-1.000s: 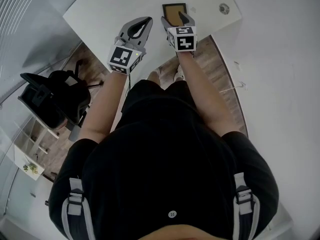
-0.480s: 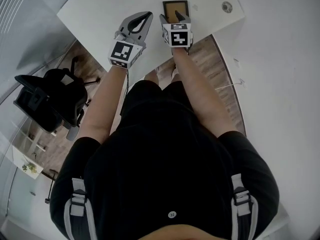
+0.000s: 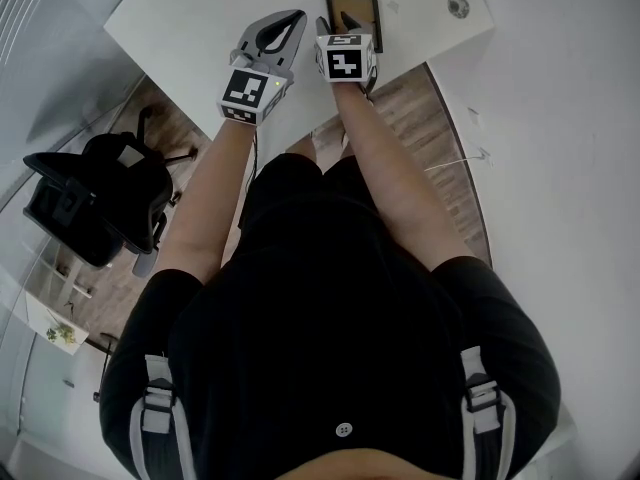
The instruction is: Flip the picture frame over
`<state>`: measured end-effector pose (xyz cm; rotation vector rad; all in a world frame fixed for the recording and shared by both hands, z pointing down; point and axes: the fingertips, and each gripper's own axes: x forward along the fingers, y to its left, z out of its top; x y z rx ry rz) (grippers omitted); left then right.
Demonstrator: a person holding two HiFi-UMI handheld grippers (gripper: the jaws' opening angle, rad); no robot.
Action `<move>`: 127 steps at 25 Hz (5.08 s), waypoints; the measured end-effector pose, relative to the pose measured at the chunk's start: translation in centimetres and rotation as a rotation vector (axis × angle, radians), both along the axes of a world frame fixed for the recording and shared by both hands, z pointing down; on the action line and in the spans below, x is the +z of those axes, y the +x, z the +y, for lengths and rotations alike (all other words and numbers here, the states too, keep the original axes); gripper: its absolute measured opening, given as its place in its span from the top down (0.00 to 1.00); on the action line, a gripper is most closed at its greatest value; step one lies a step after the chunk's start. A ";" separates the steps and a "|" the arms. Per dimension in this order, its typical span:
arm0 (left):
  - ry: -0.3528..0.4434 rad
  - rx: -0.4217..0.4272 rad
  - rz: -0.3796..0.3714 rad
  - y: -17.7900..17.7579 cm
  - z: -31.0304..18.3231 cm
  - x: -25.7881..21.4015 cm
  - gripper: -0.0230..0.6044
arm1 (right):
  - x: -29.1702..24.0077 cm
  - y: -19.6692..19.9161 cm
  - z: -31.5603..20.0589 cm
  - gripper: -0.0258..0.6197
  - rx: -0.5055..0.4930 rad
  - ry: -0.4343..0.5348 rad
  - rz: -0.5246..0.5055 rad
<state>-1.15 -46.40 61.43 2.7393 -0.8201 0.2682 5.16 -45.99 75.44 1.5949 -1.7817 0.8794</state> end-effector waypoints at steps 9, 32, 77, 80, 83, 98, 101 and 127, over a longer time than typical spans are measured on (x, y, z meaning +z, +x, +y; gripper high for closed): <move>-0.023 -0.025 0.010 -1.9 -0.2 0.4 0.95 | 1.5 -0.2 0.3 0.77 0.019 -0.041 0.056; 0.020 -0.053 0.030 -4.6 0.9 -3.1 0.95 | -1.0 -0.4 1.1 0.88 0.108 -0.034 -0.014; 0.065 -0.227 0.020 -11.1 7.1 -5.9 0.95 | -9.9 -12.5 8.1 0.88 -0.201 -0.227 -1.039; 0.062 -0.247 0.015 -11.7 7.0 -5.7 0.95 | -9.5 -14.0 8.7 0.88 -0.267 -0.289 -1.092; 0.069 -0.266 0.019 -11.8 6.7 -5.9 0.95 | -9.2 -14.8 8.9 0.88 -0.314 -0.321 -1.117; 0.086 -0.374 -0.016 -11.3 6.5 -5.8 0.95 | -8.2 -16.0 10.2 0.88 -0.406 -0.396 -1.291; 0.091 -0.391 -0.017 -11.4 6.5 -5.7 0.95 | -8.0 -15.6 10.0 0.88 -0.387 -0.395 -1.325; 0.131 -0.451 -0.023 -9.2 7.5 -8.3 0.95 | -5.6 -6.1 5.9 0.77 -0.317 -0.221 -0.952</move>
